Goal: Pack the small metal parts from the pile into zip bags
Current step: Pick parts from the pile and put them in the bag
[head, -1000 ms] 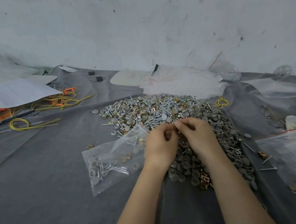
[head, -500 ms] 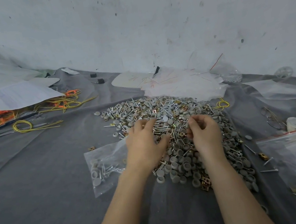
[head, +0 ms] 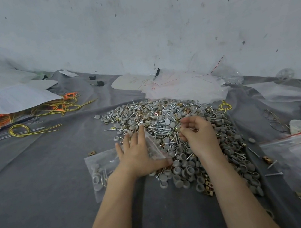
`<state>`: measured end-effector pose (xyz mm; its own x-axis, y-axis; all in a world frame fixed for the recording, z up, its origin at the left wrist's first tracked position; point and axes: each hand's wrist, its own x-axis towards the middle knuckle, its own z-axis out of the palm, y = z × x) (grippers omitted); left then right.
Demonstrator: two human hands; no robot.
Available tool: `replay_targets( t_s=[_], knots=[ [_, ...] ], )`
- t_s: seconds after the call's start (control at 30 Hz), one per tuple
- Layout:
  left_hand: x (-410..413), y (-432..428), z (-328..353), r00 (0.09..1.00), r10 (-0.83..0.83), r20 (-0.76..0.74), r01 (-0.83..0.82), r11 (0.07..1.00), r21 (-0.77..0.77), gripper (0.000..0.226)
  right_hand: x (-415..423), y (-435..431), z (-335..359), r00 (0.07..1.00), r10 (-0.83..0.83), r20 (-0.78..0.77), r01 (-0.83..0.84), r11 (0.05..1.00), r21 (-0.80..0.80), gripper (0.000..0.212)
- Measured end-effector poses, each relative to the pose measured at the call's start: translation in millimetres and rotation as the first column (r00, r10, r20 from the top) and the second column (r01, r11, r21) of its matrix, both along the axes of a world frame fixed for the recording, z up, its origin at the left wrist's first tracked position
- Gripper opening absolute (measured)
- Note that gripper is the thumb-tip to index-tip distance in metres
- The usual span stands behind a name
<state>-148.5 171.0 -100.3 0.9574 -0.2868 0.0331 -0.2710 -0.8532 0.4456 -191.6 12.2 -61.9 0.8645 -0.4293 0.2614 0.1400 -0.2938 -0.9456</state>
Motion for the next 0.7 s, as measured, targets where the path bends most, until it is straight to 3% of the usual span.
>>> replay_targets(
  t_s=[0.23,0.37,0.47,0.57,0.63,0.7],
  knots=[
    [-9,2,6,0.97,0.089,0.226,-0.035,0.972,-0.231,0.125,1,12,8,0.997,0.07,-0.03,-0.072,0.995,-0.072,0.019],
    [-13,1,10,0.942,0.105,0.319,-0.006,0.955,-0.298,0.112,7,29,18,0.981,0.179,-0.078,-0.191,0.965,-0.181,0.016],
    [-15,1,10,0.931,0.1,0.351,0.025,0.942,-0.335,0.107,10,31,21,0.958,0.257,-0.128,-0.275,0.948,-0.158,0.013],
    [-15,0,10,0.939,0.095,0.331,0.025,0.94,-0.341,0.107,9,11,16,0.996,0.048,-0.073,-0.058,0.989,-0.134,0.01],
    [-15,0,9,0.947,0.086,0.31,0.023,0.943,-0.331,0.106,5,-7,9,0.987,-0.157,-0.038,0.144,0.963,-0.229,0.01],
    [-16,0,8,0.955,0.07,0.288,0.029,0.945,-0.327,0.105,2,-18,1,0.965,-0.256,-0.057,0.214,0.895,-0.391,0.012]
  ],
)
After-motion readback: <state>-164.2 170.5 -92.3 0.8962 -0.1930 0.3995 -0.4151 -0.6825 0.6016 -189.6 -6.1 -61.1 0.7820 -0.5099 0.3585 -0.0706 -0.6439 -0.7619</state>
